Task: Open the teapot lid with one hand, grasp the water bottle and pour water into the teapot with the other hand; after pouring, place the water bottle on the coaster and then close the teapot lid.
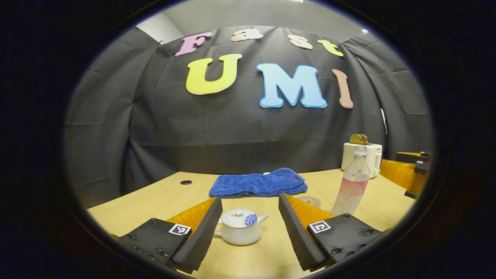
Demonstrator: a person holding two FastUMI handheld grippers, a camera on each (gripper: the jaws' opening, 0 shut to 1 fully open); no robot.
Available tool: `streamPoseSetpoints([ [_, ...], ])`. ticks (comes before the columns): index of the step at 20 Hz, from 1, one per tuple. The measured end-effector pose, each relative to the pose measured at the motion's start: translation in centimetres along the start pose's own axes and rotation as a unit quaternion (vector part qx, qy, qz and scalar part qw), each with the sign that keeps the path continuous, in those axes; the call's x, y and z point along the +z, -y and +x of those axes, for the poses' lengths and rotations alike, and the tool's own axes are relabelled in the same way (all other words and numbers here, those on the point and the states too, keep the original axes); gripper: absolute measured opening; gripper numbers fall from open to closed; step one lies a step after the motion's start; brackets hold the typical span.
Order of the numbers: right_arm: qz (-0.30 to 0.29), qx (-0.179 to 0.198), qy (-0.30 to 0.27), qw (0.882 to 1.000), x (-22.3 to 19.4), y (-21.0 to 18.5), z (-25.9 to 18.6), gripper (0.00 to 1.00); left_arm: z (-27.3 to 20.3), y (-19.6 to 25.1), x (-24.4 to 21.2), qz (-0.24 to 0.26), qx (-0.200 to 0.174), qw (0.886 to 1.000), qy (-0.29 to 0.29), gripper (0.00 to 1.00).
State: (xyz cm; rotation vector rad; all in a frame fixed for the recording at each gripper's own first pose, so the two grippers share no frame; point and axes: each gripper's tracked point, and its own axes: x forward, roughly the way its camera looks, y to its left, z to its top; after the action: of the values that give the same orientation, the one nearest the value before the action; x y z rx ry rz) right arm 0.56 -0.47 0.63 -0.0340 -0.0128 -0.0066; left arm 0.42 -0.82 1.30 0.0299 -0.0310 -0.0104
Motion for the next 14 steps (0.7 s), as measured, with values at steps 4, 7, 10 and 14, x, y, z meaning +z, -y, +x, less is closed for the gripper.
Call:
streamPoseSetpoints([
  [4,-0.01,0.0,-0.005,1.0,-0.6,-0.1,0.2,0.99,0.4,-0.3,-0.8,0.002,0.002,1.0,-0.009,0.98],
  [7,-0.008,0.008,-0.005,1.0,-0.7,-0.9,0.1,0.99,0.9,-0.9,-1.0,0.003,0.006,1.0,-0.006,0.98],
  [10,-0.011,0.013,-0.007,1.0,-0.9,-1.4,0.1,0.99,1.6,-1.1,-0.5,0.01,0.007,1.0,0.005,0.97],
  [14,-0.008,0.015,-0.012,1.0,-1.4,-1.7,0.2,0.99,2.9,-1.4,-0.3,0.021,0.008,1.0,0.011,0.92],
])
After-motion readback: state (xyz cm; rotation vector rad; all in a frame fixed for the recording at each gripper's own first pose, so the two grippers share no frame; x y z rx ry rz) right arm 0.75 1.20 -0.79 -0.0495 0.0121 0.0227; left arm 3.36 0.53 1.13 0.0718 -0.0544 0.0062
